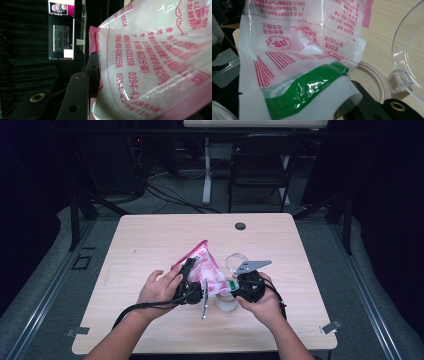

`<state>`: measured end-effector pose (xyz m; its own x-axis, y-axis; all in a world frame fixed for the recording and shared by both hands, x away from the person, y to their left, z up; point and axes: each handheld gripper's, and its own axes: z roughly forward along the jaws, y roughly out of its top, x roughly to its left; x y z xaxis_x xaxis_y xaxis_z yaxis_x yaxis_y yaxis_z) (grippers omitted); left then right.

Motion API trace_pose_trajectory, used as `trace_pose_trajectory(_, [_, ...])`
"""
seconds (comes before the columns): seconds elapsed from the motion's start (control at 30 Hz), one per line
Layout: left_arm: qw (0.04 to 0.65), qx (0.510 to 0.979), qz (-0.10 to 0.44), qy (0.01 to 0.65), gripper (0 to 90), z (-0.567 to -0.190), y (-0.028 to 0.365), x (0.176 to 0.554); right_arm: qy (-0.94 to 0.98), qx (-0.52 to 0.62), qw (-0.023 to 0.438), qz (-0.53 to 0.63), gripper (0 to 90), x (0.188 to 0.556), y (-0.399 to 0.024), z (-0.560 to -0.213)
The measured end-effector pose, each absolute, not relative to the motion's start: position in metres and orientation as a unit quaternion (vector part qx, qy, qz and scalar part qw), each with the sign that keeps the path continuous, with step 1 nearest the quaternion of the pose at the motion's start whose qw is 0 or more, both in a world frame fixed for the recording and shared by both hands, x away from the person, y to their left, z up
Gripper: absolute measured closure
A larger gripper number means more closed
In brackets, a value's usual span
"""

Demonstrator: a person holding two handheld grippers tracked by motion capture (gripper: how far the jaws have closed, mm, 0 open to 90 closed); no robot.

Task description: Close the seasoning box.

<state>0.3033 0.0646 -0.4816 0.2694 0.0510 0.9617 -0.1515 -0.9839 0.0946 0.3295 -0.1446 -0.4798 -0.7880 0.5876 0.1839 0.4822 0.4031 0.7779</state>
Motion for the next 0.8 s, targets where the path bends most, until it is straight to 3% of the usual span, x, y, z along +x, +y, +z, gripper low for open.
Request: trace_pose_trajectory(0.8, [0.084, 0.790, 0.606, -0.036, 66.4, -0.4795, 0.0647, 0.3027, 0.835, 0.319, 0.059, 0.444, 90.0, 0.3296, -0.1442, -0.4799])
